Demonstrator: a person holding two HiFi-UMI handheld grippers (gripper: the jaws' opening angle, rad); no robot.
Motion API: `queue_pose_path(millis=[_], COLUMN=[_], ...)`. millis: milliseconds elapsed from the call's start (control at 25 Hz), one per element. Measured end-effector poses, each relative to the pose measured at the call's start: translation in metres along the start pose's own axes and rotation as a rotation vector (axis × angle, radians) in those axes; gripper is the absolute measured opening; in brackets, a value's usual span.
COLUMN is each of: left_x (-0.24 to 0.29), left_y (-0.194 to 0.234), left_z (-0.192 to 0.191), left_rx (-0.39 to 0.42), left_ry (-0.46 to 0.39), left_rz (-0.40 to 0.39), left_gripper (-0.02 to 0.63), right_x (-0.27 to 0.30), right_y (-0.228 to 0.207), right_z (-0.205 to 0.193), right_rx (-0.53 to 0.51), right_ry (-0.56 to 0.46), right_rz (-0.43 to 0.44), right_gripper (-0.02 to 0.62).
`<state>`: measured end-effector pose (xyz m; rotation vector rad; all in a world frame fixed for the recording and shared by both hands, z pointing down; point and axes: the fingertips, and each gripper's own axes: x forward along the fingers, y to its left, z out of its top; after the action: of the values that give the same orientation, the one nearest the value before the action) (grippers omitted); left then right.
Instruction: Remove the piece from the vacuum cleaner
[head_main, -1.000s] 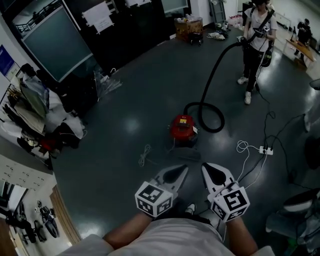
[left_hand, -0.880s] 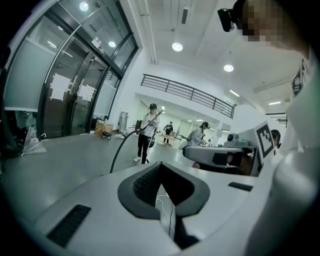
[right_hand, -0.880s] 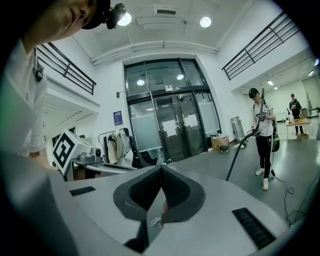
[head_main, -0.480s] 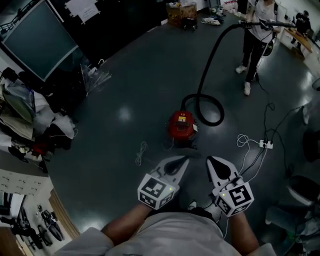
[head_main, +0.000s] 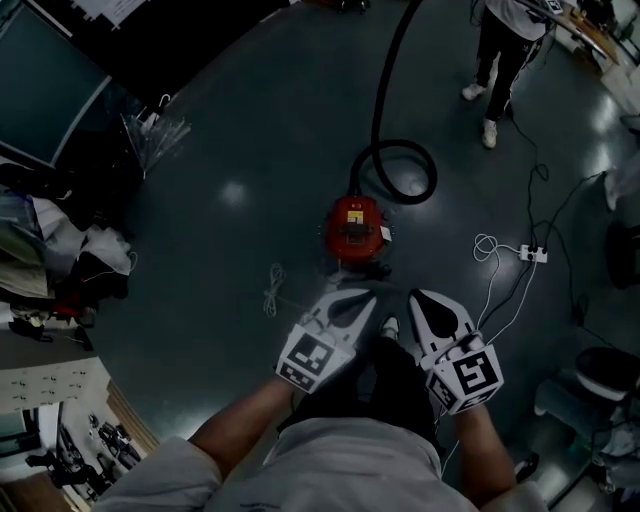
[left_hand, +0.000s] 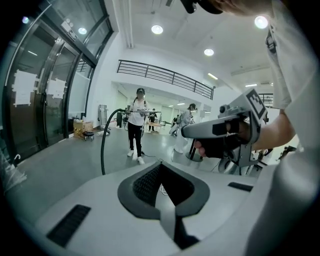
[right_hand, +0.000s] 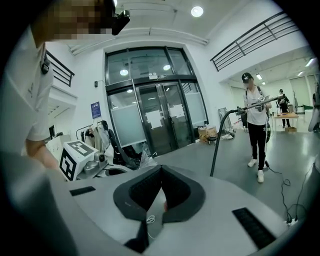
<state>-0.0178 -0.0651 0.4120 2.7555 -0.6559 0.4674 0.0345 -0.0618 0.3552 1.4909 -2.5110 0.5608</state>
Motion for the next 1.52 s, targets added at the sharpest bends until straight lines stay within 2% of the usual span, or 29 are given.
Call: queue_pose_path(millis=[160, 280, 440, 600, 680, 840, 960, 1080, 1200, 1440, 1520], left_x=[0.038, 0.072, 0.113, 0.154, 0.171, 0.204, 0.222, 0.231, 0.238, 0.247, 0.248], left_y=[0.032, 0.057, 0.086, 0.104, 0.110, 0.122, 0.127, 0.130, 0.132, 0.133, 0.131], left_z=[-0.031, -0.078, -0.175, -0.276, -0.326, -0.420, -0.477, -0.517, -0.544, -0.568, -0.573], left_rx=[0.021, 0.053, 0.112, 0.152, 0.180, 0.239, 0.290, 0.343, 0.382, 0.492, 0.497], left_ry=[0.030, 0.094, 0.220, 0.349, 0.418, 0.533, 0.612, 0.682, 0.716, 0.751, 0.764], left_rz=[-0.001, -0.015, -0.049, -0.101, -0.137, -0.184, -0.225, -0.268, -0.276, -0.292, -0.301], left_gripper=[0.006, 0.008, 0.011, 0.082, 0.087, 0.089, 0.092, 0.097, 0.096, 0.094, 0.086], right_x=[0.037, 0.063, 0.101, 0.142, 0.158, 0.186, 0.198, 0.208, 0.212, 0.210, 0.207], right_y=[-0.037, -0.066, -0.093, -0.113, -0.122, -0.136, -0.146, -0.153, -0.155, -0.158, -0.159], right_z=[-0.024, -0.050, -0.100, -0.163, -0.190, -0.234, -0.265, -0.276, -0.285, -0.297, -0.298], right_rx=[0.015, 0.017, 0.030, 0.053, 0.057, 0.082, 0.090, 0.085, 0.092, 0.082, 0.086], right_ry=[0.041, 0.070, 0.081, 0.111, 0.136, 0.125, 0.158, 0.162, 0.164, 0.213, 0.221], right_rz=[0.019, 0.022, 0.038, 0.068, 0.067, 0.092, 0.100, 0.109, 0.113, 0.100, 0.095], right_gripper=[0.015, 0.015, 0.015, 0.015, 0.015, 0.015, 0.015, 0.015, 0.015, 0.015, 0.015])
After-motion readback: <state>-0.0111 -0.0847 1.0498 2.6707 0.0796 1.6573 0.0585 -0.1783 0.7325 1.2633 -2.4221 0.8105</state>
